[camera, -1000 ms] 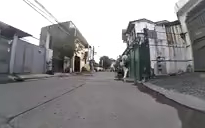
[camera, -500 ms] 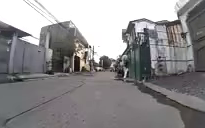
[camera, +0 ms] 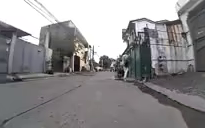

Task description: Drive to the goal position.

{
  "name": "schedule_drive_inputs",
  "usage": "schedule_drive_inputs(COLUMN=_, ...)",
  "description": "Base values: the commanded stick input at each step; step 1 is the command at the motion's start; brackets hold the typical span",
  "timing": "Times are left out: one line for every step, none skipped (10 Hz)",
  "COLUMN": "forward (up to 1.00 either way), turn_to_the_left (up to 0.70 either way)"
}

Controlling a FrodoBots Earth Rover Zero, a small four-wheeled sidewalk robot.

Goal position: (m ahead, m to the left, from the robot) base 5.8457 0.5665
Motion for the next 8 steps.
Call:
schedule_drive_inputs(forward=0.14, turn_to_the_left=0.00)
schedule_drive_inputs(forward=0.14, turn_to_the_left=0.00)
schedule_drive_inputs(forward=0.15, turn_to_the_left=0.00)
schedule_drive_inputs(forward=0.15, turn_to_the_left=0.00)
schedule_drive_inputs(forward=0.15, turn_to_the_left=0.00)
schedule_drive_inputs(forward=0.14, turn_to_the_left=0.00)
schedule_drive_inputs(forward=0.15, turn_to_the_left=0.00)
schedule_drive_inputs(forward=0.15, turn_to_the_left=0.00)
